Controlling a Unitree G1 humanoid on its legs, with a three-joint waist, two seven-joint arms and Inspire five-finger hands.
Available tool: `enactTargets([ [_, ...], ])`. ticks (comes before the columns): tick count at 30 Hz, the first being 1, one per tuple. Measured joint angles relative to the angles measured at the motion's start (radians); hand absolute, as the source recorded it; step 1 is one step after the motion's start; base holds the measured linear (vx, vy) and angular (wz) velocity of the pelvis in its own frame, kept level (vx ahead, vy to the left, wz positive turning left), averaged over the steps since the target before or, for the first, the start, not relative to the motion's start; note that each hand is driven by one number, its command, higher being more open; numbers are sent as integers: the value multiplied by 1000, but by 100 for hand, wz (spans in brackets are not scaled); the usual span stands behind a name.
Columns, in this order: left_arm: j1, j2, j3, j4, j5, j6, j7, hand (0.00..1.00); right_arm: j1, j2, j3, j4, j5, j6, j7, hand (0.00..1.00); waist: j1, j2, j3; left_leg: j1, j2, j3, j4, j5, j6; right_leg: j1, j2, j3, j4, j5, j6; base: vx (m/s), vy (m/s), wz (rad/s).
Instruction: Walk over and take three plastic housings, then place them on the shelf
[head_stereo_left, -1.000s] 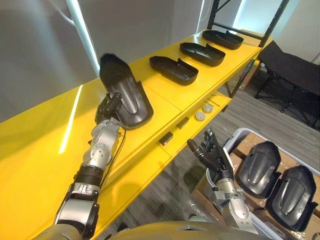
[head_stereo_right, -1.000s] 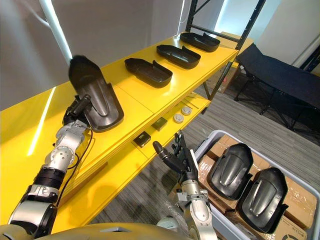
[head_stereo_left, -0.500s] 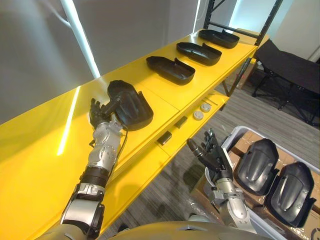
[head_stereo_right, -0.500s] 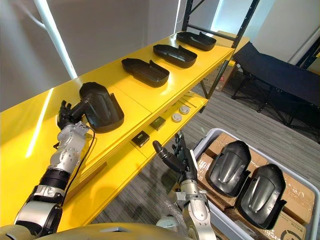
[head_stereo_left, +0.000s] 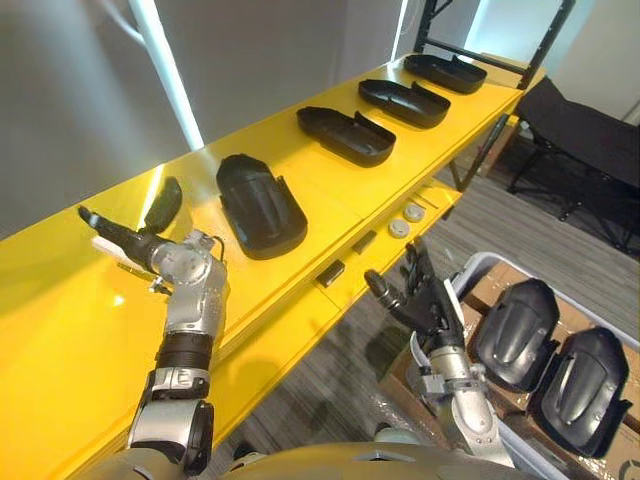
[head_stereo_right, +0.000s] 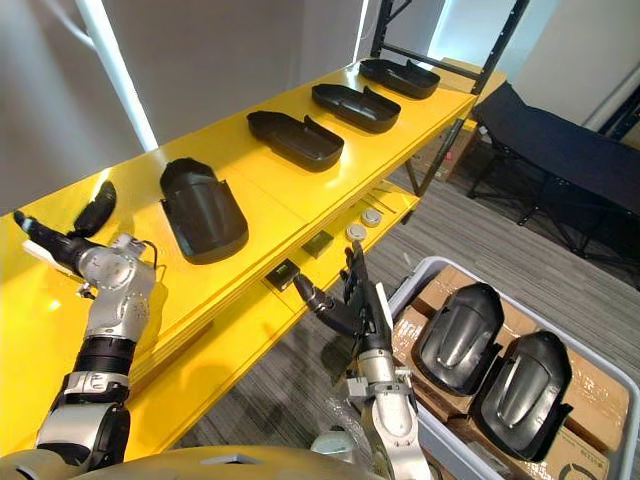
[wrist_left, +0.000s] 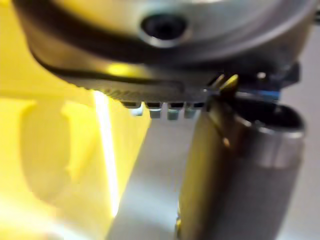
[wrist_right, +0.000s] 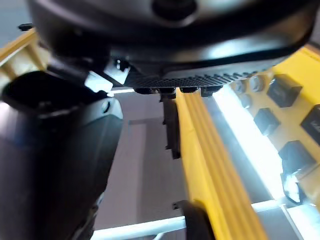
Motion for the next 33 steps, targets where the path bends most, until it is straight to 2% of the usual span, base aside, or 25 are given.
enactTargets([
  [2, 14, 0, -5, -97, 0, -4, -47, 100, -75, -25, -50, -21, 13, 0, 22, 100, 11, 0, 0, 0, 0, -10, 0, 3, 1, 7, 0, -9, 1, -1, -1, -14, -1, 17],
  [4, 70, 1, -29, -229, 0, -7, -147, 100, -187, -82, -119, -21, 48, 5, 53, 100, 20, 4, 2, 0, 0, -28, 0, 7, 2, 20, -1, -27, 1, -2, -3, -22, -1, 23],
  [7, 169, 0, -78, -375, 1, -2, -311, 100, -322, -151, -207, -13, 122, 50, 96, 100, 43, 21, 10, -2, 0, -50, 0, 11, 3, 36, -1, -51, 1, -3, -4, -23, -2, 25],
  [10, 288, 0, -89, -496, -1, 49, -501, 100, -454, -231, -236, 63, 136, 135, 125, 100, 59, 42, 13, -23, 0, -94, -2, 25, 8, 48, 0, -95, 0, -5, -5, -32, -8, 35],
  [11, 309, 1, -90, -507, -1, 59, -534, 100, -467, -245, -236, 84, 136, 156, 129, 100, 68, 45, 12, -25, 0, -101, -3, 26, 8, 52, 0, -103, 0, -6, -6, -21, -15, 39],
  [13, 399, 4, -88, -536, -1, 76, -655, 100, -519, -290, -236, 189, 129, 250, 144, 100, 94, 53, 11, -43, -2, -142, -3, 36, 10, 64, 1, -144, -2, -9, -8, -17, -18, 46],
  [16, 485, 18, -71, -536, -1, 88, -764, 100, -611, -326, -232, 381, 114, 343, 122, 100, 134, 57, 14, -80, -4, -193, -1, 54, 14, 67, 5, -197, -3, -10, -9, -26, -20, 52],
  [18, 533, 25, -58, -536, -4, 91, -806, 100, -680, -347, -226, 505, 106, 370, 97, 100, 165, 60, 15, -93, -6, -212, 0, 61, 17, 69, 5, -215, -3, -7, -5, -12, -5, 37],
  [22, 609, 26, -37, -534, -30, 92, -877, 100, -823, -392, -213, 680, 109, 371, 49, 100, 212, 67, 21, -112, -14, -256, 0, 77, 21, 81, 4, -257, -3, -7, -4, -15, -4, 33],
  [24, 652, 26, -41, -534, -125, 95, -946, 100, -923, -443, -190, 757, 112, 353, 49, 100, 234, 82, 34, -117, -22, -289, -1, 80, 24, 102, 2, -287, -3, -8, -4, -37, 9, 39],
  [27, 668, 30, -66, -522, -142, 95, -983, 100, -1028, -468, -155, 848, 137, 352, 57, 100, 250, 96, 42, -129, -23, -307, -4, 77, 24, 102, 5, -306, -12, -12, -4, -84, 21, 22],
  [28, 669, 32, -83, -520, -175, 98, -999, 100, -1061, -478, -142, 889, 153, 352, 69, 100, 263, 98, 46, -130, -24, -312, -4, 77, 24, 107, 8, -310, -21, -11, 0, -61, 9, 11],
  [33, 669, 57, -125, -508, -205, 98, -1043, 100, -1141, -480, -81, 1004, 208, 360, 181, 100, 288, 91, 59, -139, -24, -323, -3, 89, 32, 120, 13, -322, -32, -6, 3, -2, -8, 9],
])
